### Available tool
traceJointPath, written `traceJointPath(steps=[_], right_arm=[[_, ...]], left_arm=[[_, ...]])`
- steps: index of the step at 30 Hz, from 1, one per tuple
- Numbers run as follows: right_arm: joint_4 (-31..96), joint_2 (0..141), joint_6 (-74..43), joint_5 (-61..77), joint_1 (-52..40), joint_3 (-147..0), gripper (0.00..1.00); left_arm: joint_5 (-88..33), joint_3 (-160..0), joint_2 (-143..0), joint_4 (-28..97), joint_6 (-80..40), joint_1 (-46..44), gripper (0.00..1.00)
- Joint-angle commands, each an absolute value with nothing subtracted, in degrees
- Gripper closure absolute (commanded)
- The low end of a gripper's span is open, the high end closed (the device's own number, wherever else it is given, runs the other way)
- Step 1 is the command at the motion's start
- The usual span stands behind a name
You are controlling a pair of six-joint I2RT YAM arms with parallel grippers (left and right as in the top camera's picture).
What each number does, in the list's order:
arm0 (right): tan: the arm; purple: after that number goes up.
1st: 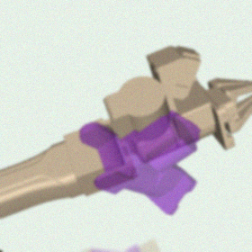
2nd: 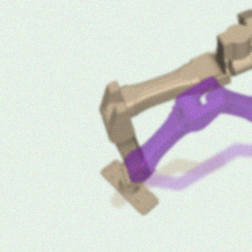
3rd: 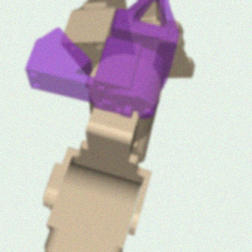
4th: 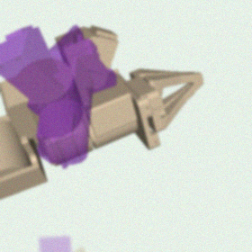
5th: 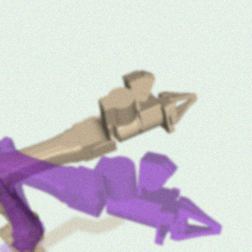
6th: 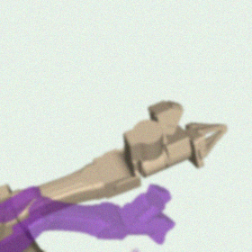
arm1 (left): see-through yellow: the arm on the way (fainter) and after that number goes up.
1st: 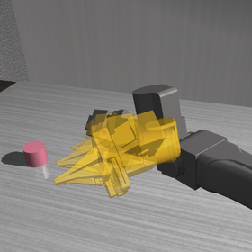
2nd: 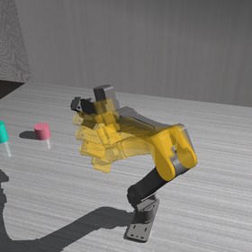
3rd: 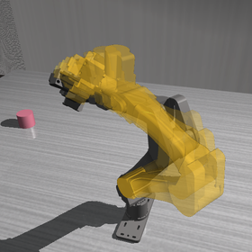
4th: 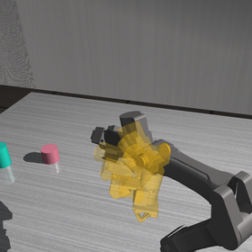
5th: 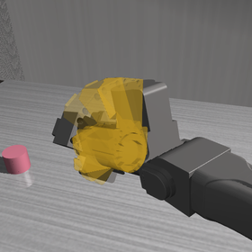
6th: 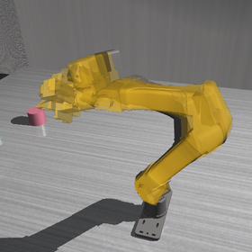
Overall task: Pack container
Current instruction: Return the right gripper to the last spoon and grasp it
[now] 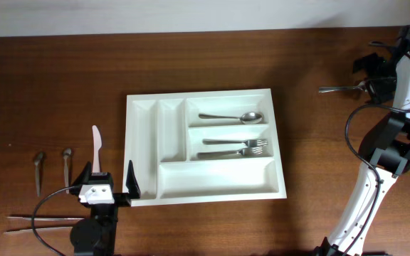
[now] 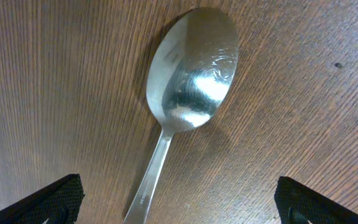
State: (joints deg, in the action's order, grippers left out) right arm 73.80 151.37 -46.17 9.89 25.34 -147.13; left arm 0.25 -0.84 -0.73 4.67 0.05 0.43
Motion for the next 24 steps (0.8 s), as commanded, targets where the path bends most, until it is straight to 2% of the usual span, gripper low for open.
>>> traceJointPath(steps=[1, 24], right_arm=[[73.36, 153.42, -48.58, 7.84, 25.12, -148.14, 0.01], [73.43, 156.33, -48.75, 3.42, 25.08, -148.14, 0.01]], left_arm=[[-0.19, -0.54, -0.34, 4.73, 0.93, 0.6, 0.01], [-0.19, -0.54, -0.34, 4.73, 0.93, 0.6, 0.01]])
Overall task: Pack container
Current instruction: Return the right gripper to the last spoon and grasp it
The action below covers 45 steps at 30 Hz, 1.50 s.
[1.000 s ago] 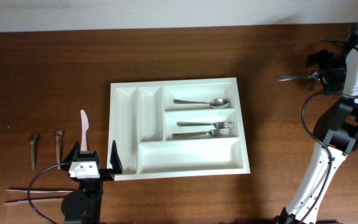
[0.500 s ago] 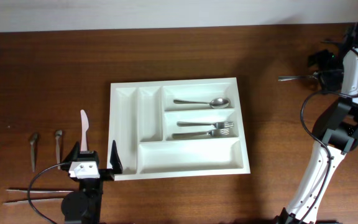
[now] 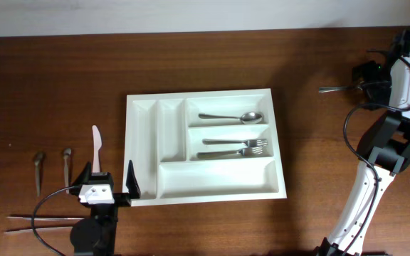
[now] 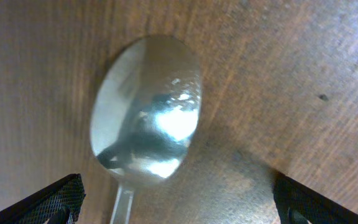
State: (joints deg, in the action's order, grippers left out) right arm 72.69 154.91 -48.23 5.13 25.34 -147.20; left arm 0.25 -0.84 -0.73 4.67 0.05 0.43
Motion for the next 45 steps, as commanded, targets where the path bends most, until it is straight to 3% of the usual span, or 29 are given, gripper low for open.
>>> traceJointPath(steps=[1, 21, 28, 37, 45], right_arm=[[73.87, 156.4, -48.75, 2.7, 25.08, -148.14, 0.01], [81.58, 156.4, -48.62, -3.14, 25.02, -148.14, 0.01], [80.79, 156.4, -55.2, 6.39, 23.49, -148.14, 0.01], [78.59, 156.4, -63.83, 6.79, 18.04, -148.14, 0.01], [78.63, 156.4, -68.05, 7.07, 20.08, -148.14, 0.01]], left_arm=[[-0.19, -0.54, -0.34, 4.73, 0.93, 0.6, 0.01], [-0.19, -0.54, -0.34, 4.73, 0.93, 0.6, 0.01], [-0.19, -0.51, -0.34, 4.73, 0.93, 0.6, 0.01], [-0.19, -0.54, -0.34, 4.73, 0.93, 0.6, 0.01], [-0.19, -0.54, -0.34, 4.73, 0.93, 0.6, 0.01]])
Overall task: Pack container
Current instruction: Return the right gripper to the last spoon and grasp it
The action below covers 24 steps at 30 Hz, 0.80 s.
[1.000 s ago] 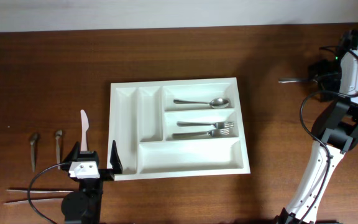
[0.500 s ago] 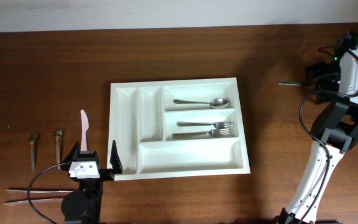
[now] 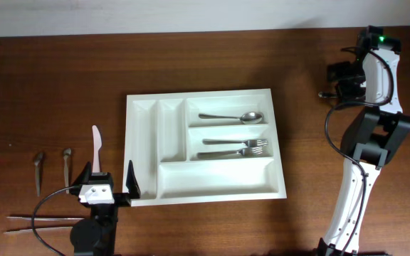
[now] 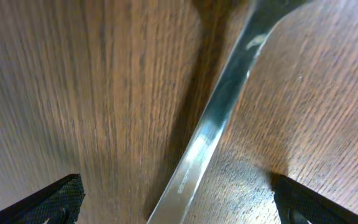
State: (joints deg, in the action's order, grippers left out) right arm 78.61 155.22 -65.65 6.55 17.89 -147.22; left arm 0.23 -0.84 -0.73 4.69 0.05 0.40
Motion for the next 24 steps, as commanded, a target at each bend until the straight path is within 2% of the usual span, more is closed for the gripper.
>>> traceJointPath(steps=[1, 17, 24], right_arm=[[78.74, 156.4, -68.03, 7.01, 20.47, -148.14, 0.01], [79.96, 156.4, -67.99, -0.73, 21.93, -148.14, 0.0], [81.08, 156.4, -66.43, -4.1, 22.06, -148.11, 0.03]], left_arm=[[-0.19, -0.54, -0.34, 4.73, 0.93, 0.6, 0.01], [-0.19, -0.54, -0.34, 4.73, 0.93, 0.6, 0.01], [-0.19, -0.54, -0.34, 4.73, 0.93, 0.6, 0.01]])
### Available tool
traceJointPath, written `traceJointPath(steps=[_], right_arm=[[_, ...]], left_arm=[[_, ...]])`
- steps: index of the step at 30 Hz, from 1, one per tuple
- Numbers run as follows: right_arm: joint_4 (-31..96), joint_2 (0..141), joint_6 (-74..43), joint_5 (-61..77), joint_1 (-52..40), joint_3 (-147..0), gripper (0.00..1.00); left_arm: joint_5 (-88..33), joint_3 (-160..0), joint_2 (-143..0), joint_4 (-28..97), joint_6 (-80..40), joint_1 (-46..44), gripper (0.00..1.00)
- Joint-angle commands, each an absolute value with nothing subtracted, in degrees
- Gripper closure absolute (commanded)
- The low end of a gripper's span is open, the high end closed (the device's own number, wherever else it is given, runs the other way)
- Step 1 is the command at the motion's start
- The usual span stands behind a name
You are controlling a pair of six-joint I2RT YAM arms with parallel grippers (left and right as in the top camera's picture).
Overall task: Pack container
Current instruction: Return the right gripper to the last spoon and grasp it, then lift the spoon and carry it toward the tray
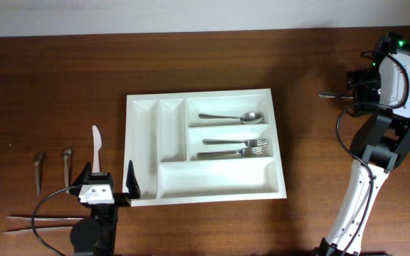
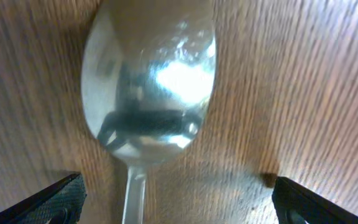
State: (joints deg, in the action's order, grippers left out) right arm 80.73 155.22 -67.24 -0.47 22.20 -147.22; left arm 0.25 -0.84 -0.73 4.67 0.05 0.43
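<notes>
A white cutlery tray (image 1: pixel 283 142) lies mid-table, with one spoon (image 1: pixel 232 116) in its top compartment and forks (image 1: pixel 233 147) in the one below. At the far right a loose steel spoon (image 2: pixel 148 87) lies on the wood. Only its handle (image 1: pixel 331 94) shows from overhead. My right gripper (image 2: pixel 179 208) hovers low over the spoon's bowl, open, its fingertips (image 2: pixel 58 199) wide on either side and touching nothing. My left gripper (image 1: pixel 109 179) rests open near the tray's front left corner.
Left of the tray lie a white plastic knife (image 1: pixel 96 144), two small dark-handled spoons (image 1: pixel 39 169) and a pair of chopsticks (image 1: pixel 34 224). The table's far edge runs close behind the right arm (image 1: pixel 376 142).
My right gripper has shifted to the right along the loose spoon, from over its handle to over its bowl. It stays open, and the spoon still lies on the table. The left arm is unchanged.
My right gripper first hung open above the spoon's bowl, then closer over it. Later it stood further left, over the handle. Now it is over the bowl again, still open. Tray contents and left arm stayed the same throughout.
</notes>
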Motion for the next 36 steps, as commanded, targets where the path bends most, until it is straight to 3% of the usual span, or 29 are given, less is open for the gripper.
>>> traceJointPath(steps=[1, 7, 19, 20, 23, 29, 32, 36], right_arm=[[81.36, 156.4, -66.48, -4.67, 22.06, -148.07, 0.03], [82.52, 156.75, -66.48, -5.43, 22.28, -147.96, 0.06], [82.04, 156.92, -66.48, -5.34, 22.31, -147.87, 0.61], [81.67, 156.92, -66.48, -5.37, 22.31, -147.87, 0.7], [81.38, 156.92, -66.48, -5.39, 22.31, -147.87, 0.8], [81.43, 156.92, -66.46, -5.39, 22.31, -147.87, 0.86], [81.73, 156.9, -66.26, -5.28, 22.31, -148.0, 0.95], [82.54, 156.79, -66.26, -4.95, 22.31, -148.97, 0.96]], left_arm=[[-0.19, -0.54, -0.34, 4.73, 0.93, 0.6, 0.01], [-0.19, -0.54, -0.34, 4.73, 0.93, 0.6, 0.01], [-0.19, -0.54, -0.34, 4.73, 0.93, 0.6, 0.01], [-0.19, -0.54, -0.34, 4.73, 0.93, 0.6, 0.01], [-0.19, -0.54, -0.34, 4.73, 0.93, 0.6, 0.01], [-0.19, -0.54, -0.34, 4.73, 0.93, 0.6, 0.01], [-0.19, -0.54, -0.34, 4.73, 0.93, 0.6, 0.01], [-0.19, -0.51, -0.34, 4.73, 0.93, 0.6, 0.01]])
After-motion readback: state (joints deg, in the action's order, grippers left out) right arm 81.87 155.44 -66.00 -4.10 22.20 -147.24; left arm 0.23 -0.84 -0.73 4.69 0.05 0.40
